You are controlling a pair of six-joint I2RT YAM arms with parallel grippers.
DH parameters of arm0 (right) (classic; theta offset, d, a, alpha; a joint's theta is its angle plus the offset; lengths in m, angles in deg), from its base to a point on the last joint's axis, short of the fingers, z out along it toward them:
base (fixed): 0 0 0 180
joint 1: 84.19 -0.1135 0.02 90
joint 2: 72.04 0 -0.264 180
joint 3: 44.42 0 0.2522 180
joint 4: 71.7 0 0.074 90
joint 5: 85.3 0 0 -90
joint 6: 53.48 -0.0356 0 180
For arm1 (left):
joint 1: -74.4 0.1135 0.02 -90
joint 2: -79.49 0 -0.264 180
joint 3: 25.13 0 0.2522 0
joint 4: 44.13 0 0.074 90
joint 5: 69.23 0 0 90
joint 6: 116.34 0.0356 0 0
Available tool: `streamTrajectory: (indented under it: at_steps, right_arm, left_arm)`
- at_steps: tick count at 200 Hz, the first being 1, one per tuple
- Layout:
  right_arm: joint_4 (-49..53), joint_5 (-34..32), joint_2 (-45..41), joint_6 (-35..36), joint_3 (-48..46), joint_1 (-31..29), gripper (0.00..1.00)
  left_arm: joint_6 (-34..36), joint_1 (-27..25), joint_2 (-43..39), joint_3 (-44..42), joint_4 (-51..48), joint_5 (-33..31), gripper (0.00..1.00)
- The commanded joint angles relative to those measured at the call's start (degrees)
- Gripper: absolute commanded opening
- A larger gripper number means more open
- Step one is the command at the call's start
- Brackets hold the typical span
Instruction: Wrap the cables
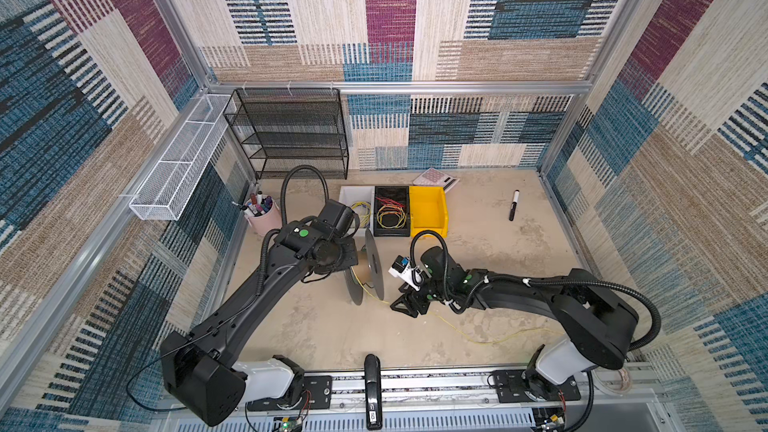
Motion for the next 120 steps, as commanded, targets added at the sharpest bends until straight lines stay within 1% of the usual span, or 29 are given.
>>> streamTrajectory:
  at_steps: [1,8,48,63,77,108,120]
  right_arm:
    - [-4.4,3.2,1.3,-0.1,-0.1,-0.6,0.66]
    - [-4.7,3.8,1.8,-0.3,-0.2,-0.8,0.64]
    - [-5.5,4.8,2.4,-0.9,-0.7,-2.4,0.42]
    - [-5.5,4.8,1.2,-0.9,-1.0,-2.6,0.32]
    - [-5.3,4.5,0.1,-0.8,-1.0,-2.7,0.2]
    - [-5.4,5.3,-2.8,-0.3,-1.6,-2.9,0.1]
    - [-5.1,5.8,-3.7,-0.3,-1.5,-3.0,0.08]
  left_arm:
    - [-1.1,0.1,-0.1,0.4,1.1,-0.5,0.0]
    - [-1.1,0.1,-0.1,0.4,1.1,-0.6,0.0]
    - [-1.2,0.1,0.0,0.3,1.1,-0.7,0.0]
    - [-1.3,0.1,0.1,0.1,1.1,-0.7,0.0]
    - [-1.5,0.1,0.1,-0.3,1.1,-0.5,0.0]
    - [-1.8,0.1,-0.1,-0.9,1.1,-0.2,0.0]
    - [-1.9,0.1,-0.4,-1.0,0.9,-0.5,0.0]
